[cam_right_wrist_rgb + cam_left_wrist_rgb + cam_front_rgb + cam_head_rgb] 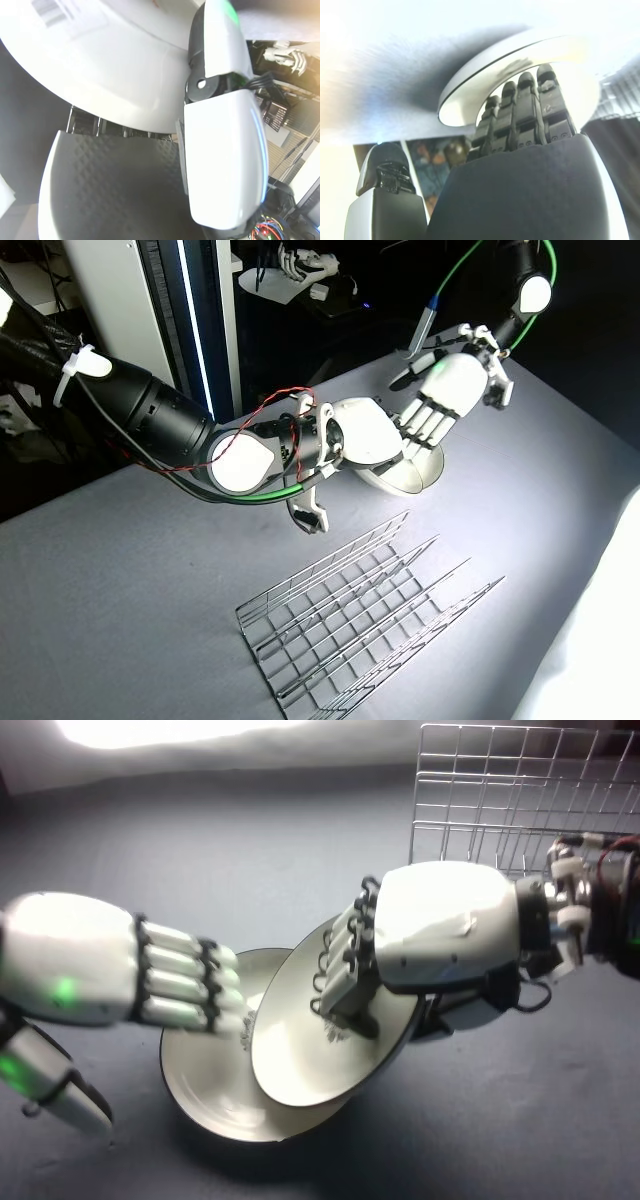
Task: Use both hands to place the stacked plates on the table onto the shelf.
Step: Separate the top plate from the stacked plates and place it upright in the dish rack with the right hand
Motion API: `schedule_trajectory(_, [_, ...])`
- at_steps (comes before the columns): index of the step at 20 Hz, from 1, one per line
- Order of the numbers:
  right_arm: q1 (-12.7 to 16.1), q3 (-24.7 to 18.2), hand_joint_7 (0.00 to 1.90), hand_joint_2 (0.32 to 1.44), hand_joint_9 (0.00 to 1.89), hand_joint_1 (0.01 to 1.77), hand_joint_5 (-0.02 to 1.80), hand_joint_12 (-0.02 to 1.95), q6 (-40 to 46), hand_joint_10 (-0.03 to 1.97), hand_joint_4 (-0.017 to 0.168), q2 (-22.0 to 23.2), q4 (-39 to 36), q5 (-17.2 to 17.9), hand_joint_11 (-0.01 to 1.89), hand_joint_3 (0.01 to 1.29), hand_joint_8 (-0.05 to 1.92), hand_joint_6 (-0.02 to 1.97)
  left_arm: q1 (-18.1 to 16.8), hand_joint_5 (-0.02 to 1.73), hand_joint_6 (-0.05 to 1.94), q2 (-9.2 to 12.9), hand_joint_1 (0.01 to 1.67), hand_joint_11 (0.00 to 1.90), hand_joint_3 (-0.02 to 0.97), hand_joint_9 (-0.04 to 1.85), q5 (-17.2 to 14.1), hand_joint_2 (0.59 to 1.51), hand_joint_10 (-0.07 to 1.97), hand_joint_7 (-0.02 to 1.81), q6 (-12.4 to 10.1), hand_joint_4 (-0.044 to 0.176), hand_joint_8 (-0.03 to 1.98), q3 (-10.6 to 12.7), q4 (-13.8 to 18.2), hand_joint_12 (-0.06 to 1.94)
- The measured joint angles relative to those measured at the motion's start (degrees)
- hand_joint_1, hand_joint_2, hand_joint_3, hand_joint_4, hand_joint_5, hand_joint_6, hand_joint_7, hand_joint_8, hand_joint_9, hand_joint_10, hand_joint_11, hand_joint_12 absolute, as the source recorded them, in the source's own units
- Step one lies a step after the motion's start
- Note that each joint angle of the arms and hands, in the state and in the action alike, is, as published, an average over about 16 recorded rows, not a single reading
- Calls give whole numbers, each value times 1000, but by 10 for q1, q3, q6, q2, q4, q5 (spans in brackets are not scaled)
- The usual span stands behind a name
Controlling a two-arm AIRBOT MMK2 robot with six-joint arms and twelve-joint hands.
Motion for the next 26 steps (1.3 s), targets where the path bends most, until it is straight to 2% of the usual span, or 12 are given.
schedule_trajectory(9, [52,-54,959,985,944,1377,833,1417,3,1067,-3,40,12,-22,851,10,801,1309,-42,7,10,82,15,20,4,19,17,1101,9,19,-51,-1,9,-7,-5,19])
schedule_trajectory(16, [97,-84,952,1008,981,1375,826,1414,7,1124,-4,62,63,-46,863,10,849,1308,-62,15,7,116,15,19,3,15,22,1093,9,18,-82,-1,9,6,-10,20])
schedule_trajectory(20, [124,-92,935,1010,976,1375,823,1420,10,1134,-4,69,112,-68,850,10,860,1314,-67,17,7,122,15,19,3,16,24,1090,9,17,-83,-1,9,14,-14,20])
schedule_trajectory(26, [167,-100,953,1009,986,1382,836,1407,12,1110,-2,74,208,-127,842,10,830,1283,-69,19,7,125,15,19,3,19,20,1088,9,16,-62,0,8,22,-18,20])
